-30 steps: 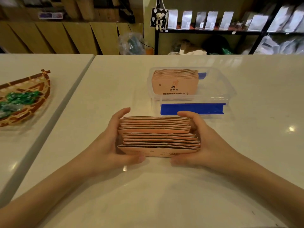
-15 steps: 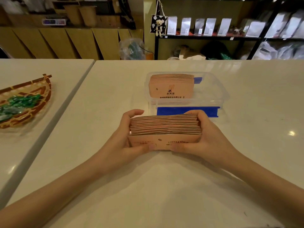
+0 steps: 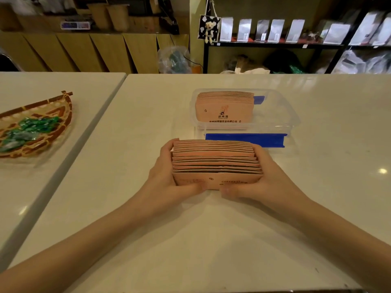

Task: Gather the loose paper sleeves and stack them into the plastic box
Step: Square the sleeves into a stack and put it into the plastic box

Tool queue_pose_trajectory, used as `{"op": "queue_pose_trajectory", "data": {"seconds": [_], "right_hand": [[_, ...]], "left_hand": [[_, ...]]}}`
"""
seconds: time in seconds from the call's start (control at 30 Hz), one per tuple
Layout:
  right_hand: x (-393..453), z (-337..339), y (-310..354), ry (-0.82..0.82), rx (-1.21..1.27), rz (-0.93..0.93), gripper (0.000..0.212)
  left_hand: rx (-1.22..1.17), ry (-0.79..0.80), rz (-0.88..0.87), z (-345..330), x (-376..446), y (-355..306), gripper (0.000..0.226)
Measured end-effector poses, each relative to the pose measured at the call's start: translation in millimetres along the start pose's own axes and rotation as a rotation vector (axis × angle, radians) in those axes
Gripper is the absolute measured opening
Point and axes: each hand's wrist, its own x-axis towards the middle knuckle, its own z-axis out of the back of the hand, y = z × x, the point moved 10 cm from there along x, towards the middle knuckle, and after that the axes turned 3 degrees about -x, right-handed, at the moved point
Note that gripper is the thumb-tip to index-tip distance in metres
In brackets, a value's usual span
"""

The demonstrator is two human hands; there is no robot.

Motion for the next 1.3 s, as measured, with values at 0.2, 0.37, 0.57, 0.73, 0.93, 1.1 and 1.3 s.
{"op": "queue_pose_trajectory", "data": {"seconds": [0.2, 0.37, 0.57, 0.73, 0.93, 1.1, 1.3], "right_hand": [[-1, -1, -6, -0.054, -0.066, 0.001, 0.074], [0, 6, -3, -0.042, -0.089, -0.004, 0.072], [-11, 26, 14, -0.024, -0.3, 0.066, 0.066], [-11, 28, 29, 0.036, -0.47, 0.138, 0.057], [-7, 27, 45, 0.057, -0.727, 0.323, 0.058], [-3, 29, 59, 0.118, -0.782, 0.354, 0.051], [10, 75, 101, 0.021, -0.714, 0.398, 0.04]], "left_hand": [[-0.013, -0.006, -0.031, 0, -1, -1, 0.069], [0.014, 0.027, -0.005, 2, -2, 1, 0.055], [0.142, 0.049, -0.055, 20, -3, -9, 0.06], [0.595, 0.072, -0.253, 20, 0, -37, 0.049], [0.868, 0.165, -0.339, 7, 6, -61, 0.052], [0.914, 0.236, -0.261, 4, 18, -68, 0.044], [0.876, 0.167, -0.324, 16, 45, -125, 0.046]]}}
